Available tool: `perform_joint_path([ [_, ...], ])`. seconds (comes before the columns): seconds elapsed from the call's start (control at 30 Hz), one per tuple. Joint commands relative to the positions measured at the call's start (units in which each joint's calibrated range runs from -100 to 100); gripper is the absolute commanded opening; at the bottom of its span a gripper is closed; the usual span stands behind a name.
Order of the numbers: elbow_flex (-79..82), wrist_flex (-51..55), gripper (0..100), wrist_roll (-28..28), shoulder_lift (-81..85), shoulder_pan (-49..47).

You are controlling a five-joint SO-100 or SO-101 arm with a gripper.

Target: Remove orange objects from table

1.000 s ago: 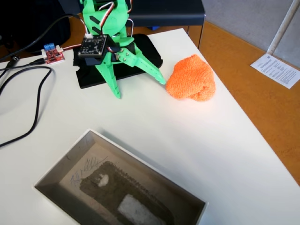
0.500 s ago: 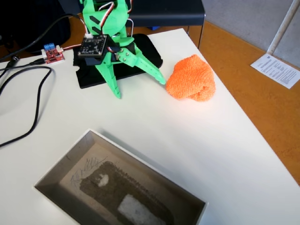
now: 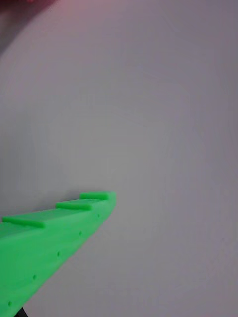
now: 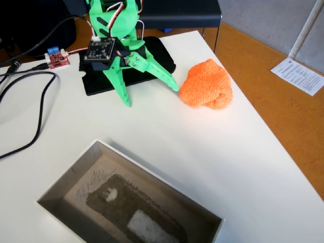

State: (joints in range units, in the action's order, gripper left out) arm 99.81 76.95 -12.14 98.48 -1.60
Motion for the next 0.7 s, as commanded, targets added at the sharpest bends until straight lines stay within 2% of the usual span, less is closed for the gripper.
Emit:
perform_joint_path([
  [0.0,-0.2,-0.5,51,0.0,0.0,0.3],
  [0.33,-0.2,-0.5,51,0.2,0.0,-0.1],
  [0.37,-0.2,-0.5,51,1.5,0.0,-0.2],
  [0.47,-0.2,-0.3,51,12.7,0.0,0.7],
  [0.5,-0.2,-0.9,51,14.4,0.0,1.8],
  [0.67,-0.7,-9.5,51,14.7,-0.1,5.0],
])
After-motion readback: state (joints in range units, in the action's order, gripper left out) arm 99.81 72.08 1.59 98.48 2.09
